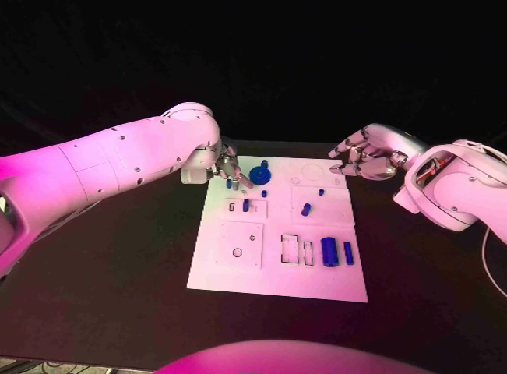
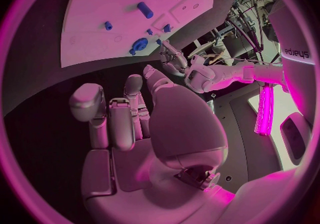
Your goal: Assemble the parts on the task board
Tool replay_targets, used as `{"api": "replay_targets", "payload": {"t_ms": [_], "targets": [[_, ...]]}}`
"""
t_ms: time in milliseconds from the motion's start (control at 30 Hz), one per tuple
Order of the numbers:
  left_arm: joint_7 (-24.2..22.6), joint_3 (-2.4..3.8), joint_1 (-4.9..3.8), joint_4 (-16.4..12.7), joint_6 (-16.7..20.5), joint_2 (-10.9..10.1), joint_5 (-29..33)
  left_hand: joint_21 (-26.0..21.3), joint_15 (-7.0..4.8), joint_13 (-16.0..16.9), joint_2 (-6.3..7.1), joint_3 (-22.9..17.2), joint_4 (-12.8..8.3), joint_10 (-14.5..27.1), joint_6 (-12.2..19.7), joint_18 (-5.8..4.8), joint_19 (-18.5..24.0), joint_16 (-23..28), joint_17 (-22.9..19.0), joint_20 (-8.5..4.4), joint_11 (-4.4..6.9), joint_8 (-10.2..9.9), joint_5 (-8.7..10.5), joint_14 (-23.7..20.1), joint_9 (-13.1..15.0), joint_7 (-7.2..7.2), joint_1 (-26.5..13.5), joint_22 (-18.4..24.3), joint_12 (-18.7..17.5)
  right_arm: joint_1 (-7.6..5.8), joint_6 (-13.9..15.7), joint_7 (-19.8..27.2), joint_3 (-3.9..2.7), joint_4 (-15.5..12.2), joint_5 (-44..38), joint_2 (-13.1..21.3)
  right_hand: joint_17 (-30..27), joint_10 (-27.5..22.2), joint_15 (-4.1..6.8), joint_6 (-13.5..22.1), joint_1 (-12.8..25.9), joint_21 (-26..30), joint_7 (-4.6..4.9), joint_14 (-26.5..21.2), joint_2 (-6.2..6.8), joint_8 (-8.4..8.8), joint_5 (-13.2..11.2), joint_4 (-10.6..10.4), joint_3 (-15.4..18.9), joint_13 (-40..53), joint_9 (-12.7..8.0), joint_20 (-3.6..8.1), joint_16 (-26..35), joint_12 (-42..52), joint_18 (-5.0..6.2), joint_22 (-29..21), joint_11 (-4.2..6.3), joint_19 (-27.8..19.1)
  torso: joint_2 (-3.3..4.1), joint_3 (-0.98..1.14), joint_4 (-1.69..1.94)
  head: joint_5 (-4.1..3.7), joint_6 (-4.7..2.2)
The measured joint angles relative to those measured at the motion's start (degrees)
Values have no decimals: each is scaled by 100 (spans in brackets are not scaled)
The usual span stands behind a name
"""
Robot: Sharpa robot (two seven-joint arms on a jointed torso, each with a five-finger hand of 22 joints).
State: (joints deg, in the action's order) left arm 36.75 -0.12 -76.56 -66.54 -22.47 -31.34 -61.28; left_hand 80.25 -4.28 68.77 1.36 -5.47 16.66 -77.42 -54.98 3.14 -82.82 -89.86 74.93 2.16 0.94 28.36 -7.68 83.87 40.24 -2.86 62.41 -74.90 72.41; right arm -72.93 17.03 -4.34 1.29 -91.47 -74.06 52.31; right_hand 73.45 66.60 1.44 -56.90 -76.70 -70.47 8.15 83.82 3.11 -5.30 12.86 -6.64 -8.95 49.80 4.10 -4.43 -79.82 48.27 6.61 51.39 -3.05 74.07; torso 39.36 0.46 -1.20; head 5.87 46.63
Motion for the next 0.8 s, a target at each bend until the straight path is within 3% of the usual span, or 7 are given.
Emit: {"api": "replay_targets", "payload": {"t_ms": [500,800], "targets": [[-11,-13,140,178,-261,177,12,0,0,7,-30,16,-16,-19,-41,0,0,0,-1,0,19,0,0,0,-14,0,30,0,1,3,-18,-2,1,3,1,-16,0,0,0,0,0,0,0,0,0,0,35,-16,-15,8,0,0,0,0,0,0,0,0,-2,1,1,-18,27],[-32,-13,156,241,-343,224,16,0,0,6,-30,16,-16,-19,-62,0,0,0,-2,0,19,0,0,0,-21,20,31,-1,35,4,-28,-3,2,9,2,-29,0,0,0,0,0,0,0,0,0,0,35,-16,-15,7,0,0,0,0,0,0,0,0,-3,1,5,-30,38]]}}
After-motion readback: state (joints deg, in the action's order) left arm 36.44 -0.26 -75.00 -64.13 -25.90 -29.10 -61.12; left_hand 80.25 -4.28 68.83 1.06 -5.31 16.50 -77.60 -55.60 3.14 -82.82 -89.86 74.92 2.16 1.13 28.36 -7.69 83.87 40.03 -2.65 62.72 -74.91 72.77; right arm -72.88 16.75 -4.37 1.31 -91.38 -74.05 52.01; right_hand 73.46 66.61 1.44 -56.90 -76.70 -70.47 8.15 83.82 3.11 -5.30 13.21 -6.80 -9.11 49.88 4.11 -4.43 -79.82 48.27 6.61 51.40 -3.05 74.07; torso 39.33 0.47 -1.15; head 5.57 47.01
